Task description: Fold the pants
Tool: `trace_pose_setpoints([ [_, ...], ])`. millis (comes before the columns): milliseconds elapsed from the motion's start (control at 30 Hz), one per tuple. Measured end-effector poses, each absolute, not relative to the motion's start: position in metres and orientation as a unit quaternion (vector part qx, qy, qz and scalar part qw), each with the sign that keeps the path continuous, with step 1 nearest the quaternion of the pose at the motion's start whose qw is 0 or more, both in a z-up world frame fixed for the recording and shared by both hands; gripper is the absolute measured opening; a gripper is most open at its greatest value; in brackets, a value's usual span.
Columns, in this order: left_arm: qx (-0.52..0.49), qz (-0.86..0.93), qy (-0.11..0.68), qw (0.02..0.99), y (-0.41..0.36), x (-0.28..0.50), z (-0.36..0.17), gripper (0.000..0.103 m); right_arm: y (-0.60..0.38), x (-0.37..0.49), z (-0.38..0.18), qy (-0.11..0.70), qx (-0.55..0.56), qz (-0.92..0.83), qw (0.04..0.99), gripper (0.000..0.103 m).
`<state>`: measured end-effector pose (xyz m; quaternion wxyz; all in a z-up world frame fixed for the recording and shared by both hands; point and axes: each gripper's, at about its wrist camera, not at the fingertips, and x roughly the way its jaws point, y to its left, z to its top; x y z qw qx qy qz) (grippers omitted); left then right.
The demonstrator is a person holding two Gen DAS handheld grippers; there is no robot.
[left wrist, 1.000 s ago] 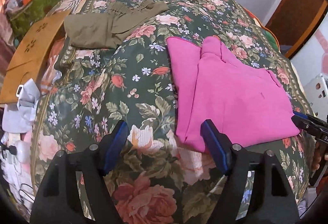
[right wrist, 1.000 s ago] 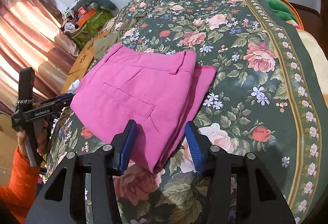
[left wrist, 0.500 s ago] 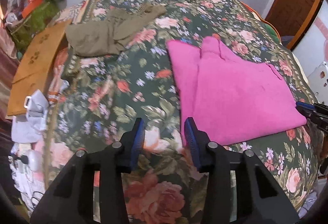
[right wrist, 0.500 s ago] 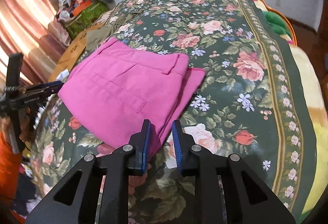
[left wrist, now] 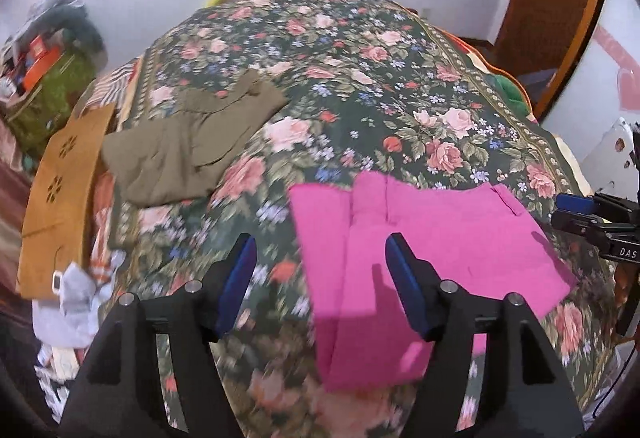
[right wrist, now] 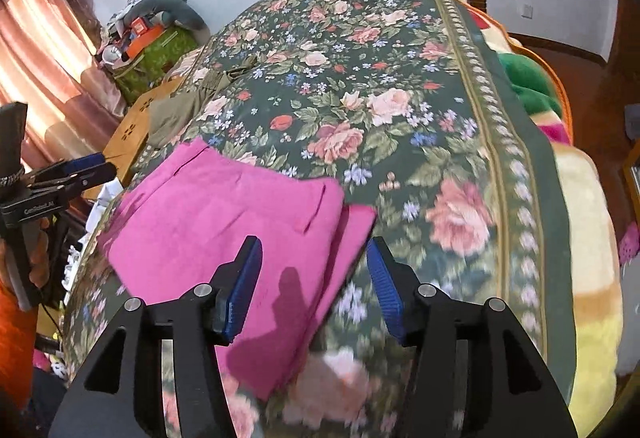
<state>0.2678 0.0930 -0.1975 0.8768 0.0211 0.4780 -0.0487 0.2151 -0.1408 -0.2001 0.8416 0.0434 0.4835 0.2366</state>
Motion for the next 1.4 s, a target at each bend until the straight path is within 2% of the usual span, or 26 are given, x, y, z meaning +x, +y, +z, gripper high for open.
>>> trace_pose_setpoints([
  [233, -0.005, -0.088, 0.516, 0.852, 0.075, 0.318, -0.227, 0.066, -0.132, 0.251, -0.221, 0.509, 0.051, 0.243, 0.825, 0.051],
  [333, -0.003, -0.097, 0.531, 0.842, 0.067, 0.332, -0.243, 0.061, -0.126, 0.262, -0.233, 0.524, 0.043, 0.242, 0.816, 0.051],
  [367, 0.0, -0.1, 0.536, 0.839, 0.065, 0.334, -0.247, 0.056, -0.125, 0.265, -0.237, 0.529, 0.042, 0.244, 0.812, 0.05],
  [433, 0.007, -0.105, 0.545, 0.832, 0.062, 0.337, -0.257, 0.049, -0.122, 0.268, -0.242, 0.534, 0.043, 0.252, 0.806, 0.044],
  [467, 0.008, -0.106, 0.548, 0.83, 0.061, 0.338, -0.261, 0.047, -0.121, 0.269, -0.244, 0.536, 0.044, 0.257, 0.803, 0.035],
  [500, 0.005, -0.106, 0.551, 0.828, 0.062, 0.338, -0.265, 0.046, -0.12, 0.27, -0.246, 0.538, 0.045, 0.263, 0.799, 0.032],
  [633, 0.0, -0.103, 0.547, 0.831, 0.064, 0.335, -0.267, 0.045, -0.121, 0.27, -0.248, 0.534, 0.043, 0.265, 0.802, 0.026],
  [700, 0.0, -0.098, 0.544, 0.833, 0.064, 0.334, -0.268, 0.046, -0.124, 0.27, -0.248, 0.532, 0.038, 0.262, 0.805, 0.018],
  [867, 0.008, -0.086, 0.54, 0.837, 0.061, 0.332, -0.27, 0.046, -0.122, 0.27, -0.252, 0.538, 0.025, 0.256, 0.803, 0.017],
  [1000, 0.01, -0.081, 0.544, 0.835, 0.063, 0.334, -0.27, 0.052, -0.116, 0.269, -0.248, 0.534, -0.008, 0.249, 0.808, 0.017],
  [1133, -0.011, -0.082, 0.544, 0.835, 0.069, 0.328, -0.259, 0.053, -0.114, 0.262, -0.237, 0.523, -0.032, 0.239, 0.818, 0.018],
  [1167, -0.007, -0.085, 0.541, 0.837, 0.069, 0.324, -0.253, 0.054, -0.114, 0.261, -0.235, 0.52, -0.036, 0.237, 0.82, 0.019],
  [1233, 0.011, -0.078, 0.529, 0.845, 0.07, 0.317, -0.243, 0.057, -0.115, 0.255, -0.227, 0.513, -0.047, 0.234, 0.825, 0.029],
  [1300, 0.034, -0.066, 0.514, 0.855, 0.071, 0.31, -0.234, 0.072, -0.117, 0.248, -0.22, 0.503, -0.053, 0.227, 0.832, 0.056],
  [1400, 0.038, -0.061, 0.506, 0.859, 0.079, 0.302, -0.23, 0.08, -0.12, 0.236, -0.21, 0.487, -0.055, 0.218, 0.844, 0.075],
])
